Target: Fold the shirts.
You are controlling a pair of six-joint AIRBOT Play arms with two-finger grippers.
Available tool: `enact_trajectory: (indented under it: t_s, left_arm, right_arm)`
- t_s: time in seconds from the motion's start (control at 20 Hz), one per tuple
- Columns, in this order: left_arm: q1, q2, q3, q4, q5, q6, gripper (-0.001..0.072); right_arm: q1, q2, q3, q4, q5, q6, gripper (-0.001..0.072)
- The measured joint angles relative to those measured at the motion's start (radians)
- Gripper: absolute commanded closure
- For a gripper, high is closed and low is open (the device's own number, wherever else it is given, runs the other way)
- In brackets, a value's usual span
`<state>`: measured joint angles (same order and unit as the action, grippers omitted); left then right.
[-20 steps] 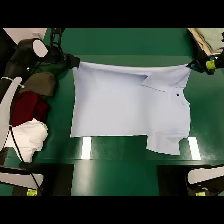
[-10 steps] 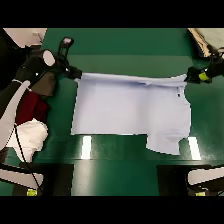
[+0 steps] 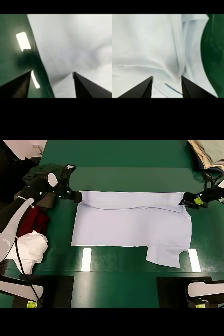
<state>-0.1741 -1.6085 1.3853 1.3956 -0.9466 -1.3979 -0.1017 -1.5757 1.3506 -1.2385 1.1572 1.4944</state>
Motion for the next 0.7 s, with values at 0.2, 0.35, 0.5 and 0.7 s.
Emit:
enact_trajectory:
  t_s: [0.2,0.35,0.5,0.7]
  left_arm:
    - [0.038,0.058,0.014,0.01,-0.129,-0.016,0.0103]
    - [0.112,0.155,-0.035,0.01,-0.226,-0.066,0.0103]
    - [0.185,0.291,-0.201,-0.079,-0.26,-0.095,0.0102]
    - [0.261,0.447,-0.49,-0.295,-0.245,-0.052,0.0102]
  right_arm:
    - [-0.023,0.05,0.03,0.068,0.102,-0.009,0.0302]
    - [-0.058,0.144,-0.012,0.134,0.185,-0.061,0.0303]
    - [-0.096,0.257,-0.101,0.198,0.243,-0.1,0.0303]
    - [-0.136,0.403,-0.237,0.27,0.26,-0.127,0.0303]
